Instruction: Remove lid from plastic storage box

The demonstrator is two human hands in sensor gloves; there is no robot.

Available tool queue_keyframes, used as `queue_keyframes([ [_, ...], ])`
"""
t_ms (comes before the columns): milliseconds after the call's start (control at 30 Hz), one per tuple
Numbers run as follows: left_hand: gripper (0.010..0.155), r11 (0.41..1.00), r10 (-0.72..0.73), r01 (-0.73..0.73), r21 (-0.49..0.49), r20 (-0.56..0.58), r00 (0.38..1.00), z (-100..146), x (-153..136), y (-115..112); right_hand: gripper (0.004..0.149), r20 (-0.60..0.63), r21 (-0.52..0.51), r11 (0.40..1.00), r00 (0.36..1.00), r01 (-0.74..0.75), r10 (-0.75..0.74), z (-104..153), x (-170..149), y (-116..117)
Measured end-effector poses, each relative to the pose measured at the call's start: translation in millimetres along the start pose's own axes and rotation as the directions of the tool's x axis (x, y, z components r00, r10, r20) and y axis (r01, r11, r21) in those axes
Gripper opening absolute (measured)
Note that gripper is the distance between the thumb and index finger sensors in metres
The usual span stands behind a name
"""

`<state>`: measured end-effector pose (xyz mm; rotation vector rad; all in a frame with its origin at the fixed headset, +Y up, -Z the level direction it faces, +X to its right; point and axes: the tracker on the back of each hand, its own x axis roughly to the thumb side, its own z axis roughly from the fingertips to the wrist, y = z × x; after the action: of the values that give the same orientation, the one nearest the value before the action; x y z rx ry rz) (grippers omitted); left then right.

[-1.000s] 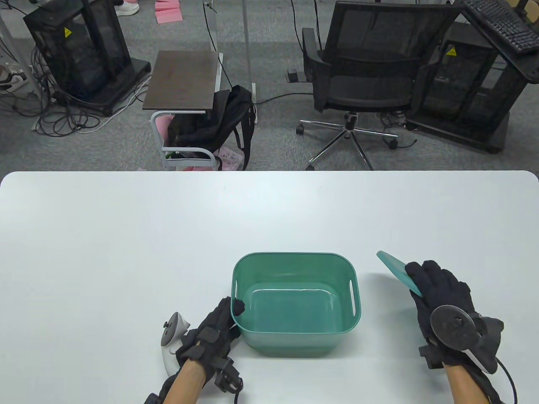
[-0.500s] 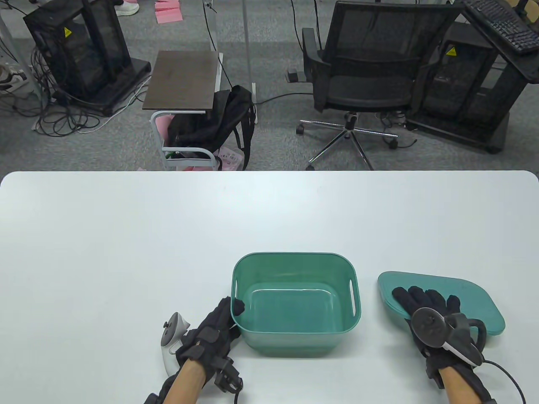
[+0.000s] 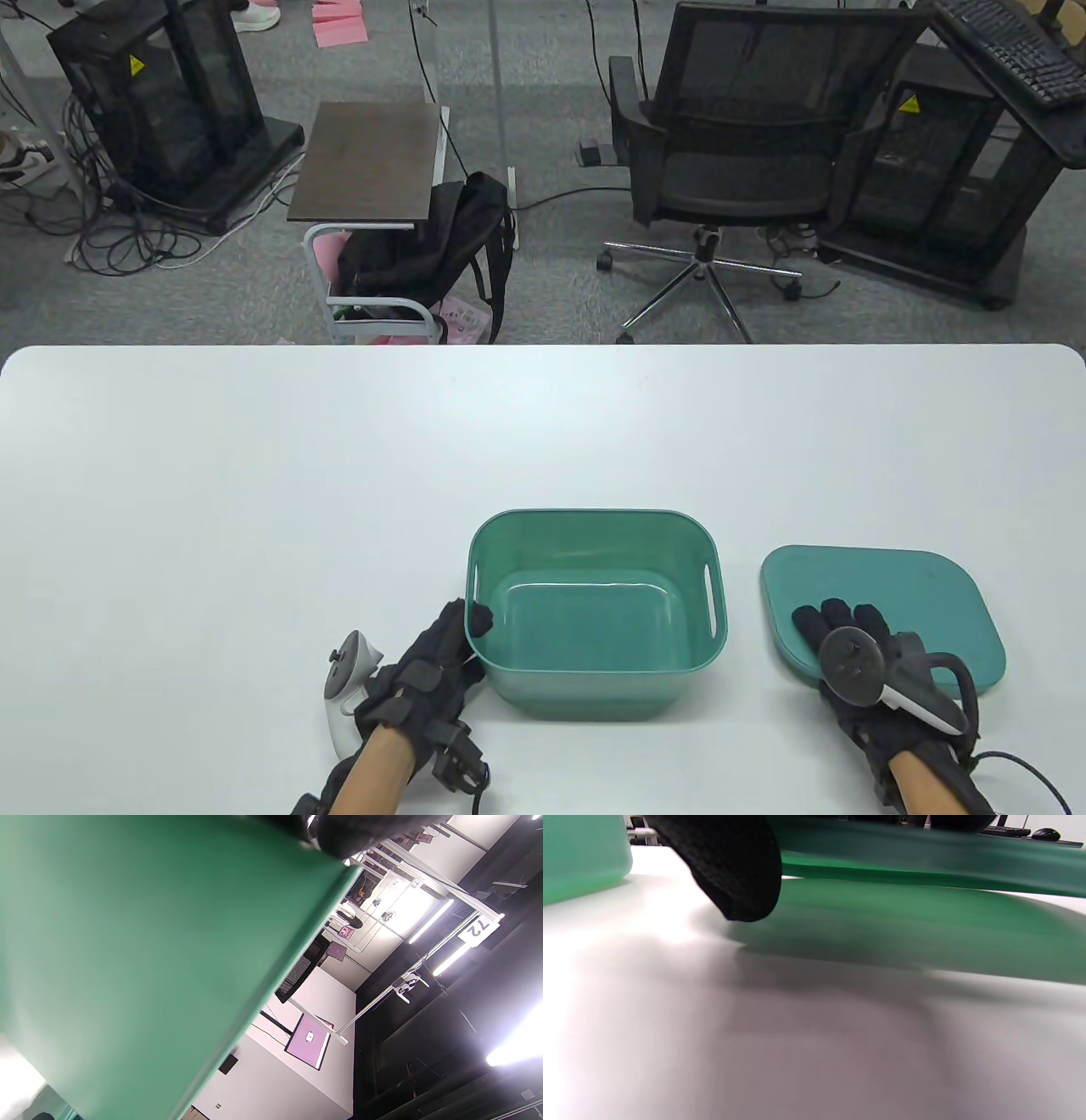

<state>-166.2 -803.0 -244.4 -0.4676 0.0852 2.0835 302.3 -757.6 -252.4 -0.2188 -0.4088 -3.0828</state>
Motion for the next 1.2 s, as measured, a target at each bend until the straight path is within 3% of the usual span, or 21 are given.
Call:
queue_keyframes([
  [300, 0.049, 1.0, 0.002, -0.002, -0.001, -0.001, 1.0, 0, 0, 0, 0.082, 0.012, 0.089, 0.996, 1.0, -0.022, 0.022, -1, 3, 5],
  [367, 0.049, 1.0, 0.001, -0.001, 0.001, 0.0, 1.0, 0, 0, 0, 0.076, 0.004, 0.137, 0.99, 1.0, 0.011, -0.012, -2, 3, 6],
  [800, 0.058, 0.999, 0.04, -0.04, -0.002, 0.032, 0.999, 1, -2, 3, 0.073, 0.003, 0.128, 0.992, 1.0, 0.015, -0.016, -5, 0, 6],
  [1200, 0.063, 0.995, 0.065, -0.069, 0.066, 0.06, 0.996, 11, 5, 7, 0.071, -0.005, 0.117, 0.993, 0.999, 0.032, -0.032, -7, -2, 5],
])
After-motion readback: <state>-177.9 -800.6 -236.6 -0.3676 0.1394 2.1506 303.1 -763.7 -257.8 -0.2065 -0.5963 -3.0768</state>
